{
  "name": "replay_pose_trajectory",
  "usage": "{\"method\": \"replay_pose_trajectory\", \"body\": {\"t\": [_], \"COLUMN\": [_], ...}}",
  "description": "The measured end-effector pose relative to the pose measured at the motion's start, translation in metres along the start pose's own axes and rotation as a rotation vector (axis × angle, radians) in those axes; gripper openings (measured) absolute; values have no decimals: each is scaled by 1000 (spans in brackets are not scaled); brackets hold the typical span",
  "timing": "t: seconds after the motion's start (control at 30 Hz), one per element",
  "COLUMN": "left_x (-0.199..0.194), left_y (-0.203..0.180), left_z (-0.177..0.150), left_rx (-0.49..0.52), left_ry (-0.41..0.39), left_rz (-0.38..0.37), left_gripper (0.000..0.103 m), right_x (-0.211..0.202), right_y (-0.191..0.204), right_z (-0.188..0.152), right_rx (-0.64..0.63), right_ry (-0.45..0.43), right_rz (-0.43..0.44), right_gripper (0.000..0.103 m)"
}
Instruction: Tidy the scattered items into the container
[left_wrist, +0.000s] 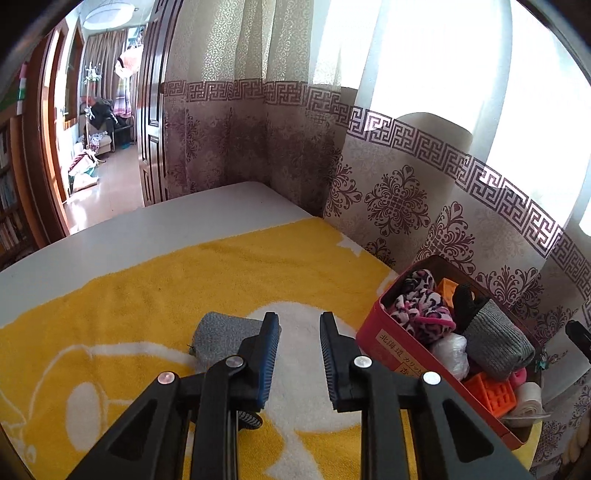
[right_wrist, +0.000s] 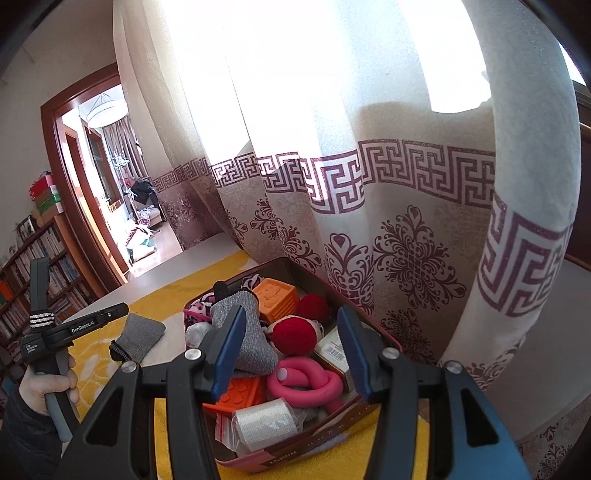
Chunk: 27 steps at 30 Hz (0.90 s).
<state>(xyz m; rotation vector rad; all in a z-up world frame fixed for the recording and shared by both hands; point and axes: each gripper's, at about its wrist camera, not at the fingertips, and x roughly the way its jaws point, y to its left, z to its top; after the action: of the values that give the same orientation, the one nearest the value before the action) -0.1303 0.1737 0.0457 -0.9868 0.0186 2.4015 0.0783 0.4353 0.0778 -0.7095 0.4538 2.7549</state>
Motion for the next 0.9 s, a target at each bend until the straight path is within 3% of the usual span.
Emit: {"method": "replay_pose_trajectory", "body": {"t": [0.07, 0.1, 0.13, 0.17, 0.2, 0.27, 0.57, 0.6, 0.7, 0.77, 0.9], "left_x": [2, 5, 8, 12, 12, 16, 66, 70, 69, 61, 39], "left_y": [4, 8, 15, 23, 31, 40, 45, 45, 47, 50, 39], "left_z": [-1, -3, -6, -11, -15, -20, -40, -42, -43, -39, -28], "left_rx": [-18, -30, -47, -69, -87, -91, -28, -26, -26, -53, -62], "left_ry": [6, 15, 28, 31, 16, 22, 194, 202, 192, 174, 109], "left_rz": [32, 57, 83, 112, 144, 170, 144, 143, 146, 117, 77], "left_gripper": [25, 35, 48, 80, 91, 91, 91, 84, 49, 42, 41], "right_x": [1, 1, 1, 2, 3, 4, 6, 7, 7, 8, 3], "right_y": [1, 2, 2, 3, 4, 6, 10, 9, 9, 7, 3], "right_z": [-1, -2, -3, -4, -6, -7, -9, -9, -9, -9, -7], "right_rx": [-3, -5, -7, -9, -12, -15, -18, -18, -16, -11, 0], "right_ry": [4, 8, 13, 18, 22, 28, 35, 36, 38, 36, 18], "right_rz": [10, 16, 23, 30, 36, 45, 54, 53, 48, 44, 39], "right_gripper": [56, 56, 56, 58, 58, 59, 60, 60, 60, 60, 60]}}
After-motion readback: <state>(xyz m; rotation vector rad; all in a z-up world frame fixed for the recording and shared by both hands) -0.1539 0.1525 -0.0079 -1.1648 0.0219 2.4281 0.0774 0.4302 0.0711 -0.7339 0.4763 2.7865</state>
